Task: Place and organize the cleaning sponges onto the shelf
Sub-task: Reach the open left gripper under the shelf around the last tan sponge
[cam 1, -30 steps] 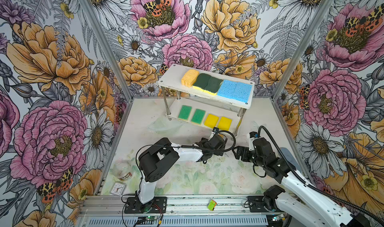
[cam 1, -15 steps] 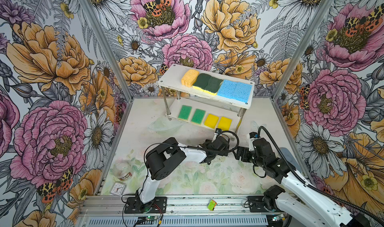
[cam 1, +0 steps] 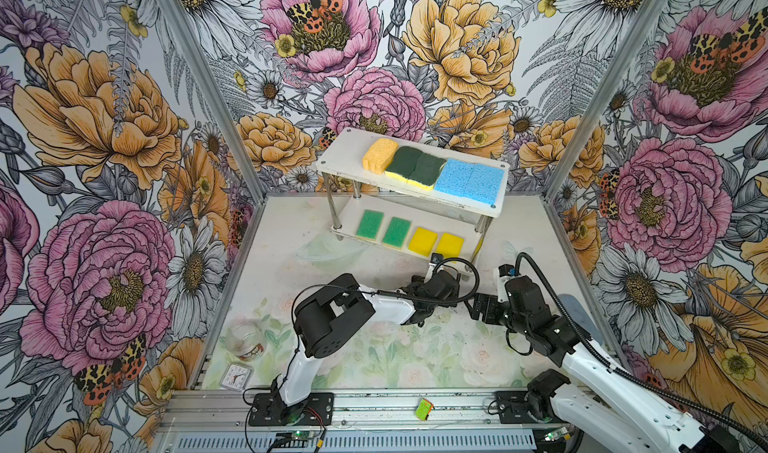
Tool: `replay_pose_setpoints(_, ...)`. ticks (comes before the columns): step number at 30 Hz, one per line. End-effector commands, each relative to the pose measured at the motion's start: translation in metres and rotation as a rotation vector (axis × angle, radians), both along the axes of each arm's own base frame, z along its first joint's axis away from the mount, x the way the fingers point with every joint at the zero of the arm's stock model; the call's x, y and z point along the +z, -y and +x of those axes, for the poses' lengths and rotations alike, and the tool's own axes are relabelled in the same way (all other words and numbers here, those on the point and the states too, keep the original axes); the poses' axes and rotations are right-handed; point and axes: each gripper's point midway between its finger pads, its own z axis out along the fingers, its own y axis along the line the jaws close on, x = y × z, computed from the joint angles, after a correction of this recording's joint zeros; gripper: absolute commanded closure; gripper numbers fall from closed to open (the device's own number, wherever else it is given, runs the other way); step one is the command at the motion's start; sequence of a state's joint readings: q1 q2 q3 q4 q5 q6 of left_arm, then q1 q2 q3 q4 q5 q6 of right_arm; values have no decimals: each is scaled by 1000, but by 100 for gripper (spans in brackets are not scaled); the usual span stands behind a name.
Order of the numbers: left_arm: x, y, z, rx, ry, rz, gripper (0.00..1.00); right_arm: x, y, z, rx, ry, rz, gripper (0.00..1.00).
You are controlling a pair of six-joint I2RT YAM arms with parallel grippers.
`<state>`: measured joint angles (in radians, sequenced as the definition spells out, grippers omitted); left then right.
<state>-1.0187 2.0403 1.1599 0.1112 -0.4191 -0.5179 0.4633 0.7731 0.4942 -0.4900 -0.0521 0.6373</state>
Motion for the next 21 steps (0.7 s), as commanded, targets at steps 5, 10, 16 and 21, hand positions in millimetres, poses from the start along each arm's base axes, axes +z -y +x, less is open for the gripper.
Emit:
replay_pose_setpoints(5,4,2,12,35,35,-11,1,0,5,1,-13,8,-13,8)
replay_pose_setpoints(10,4,3,13,32,40,-11,1,-1,5,1,-11,5,-16,8)
replay_pose_setpoints(16,3,6,13,18,35,-16,1,-1,4,1,-9,5,-15,8)
replay_pose_setpoints(21,3,5,12,19,42,-8,1,0,4,1,-10,6,-15,8)
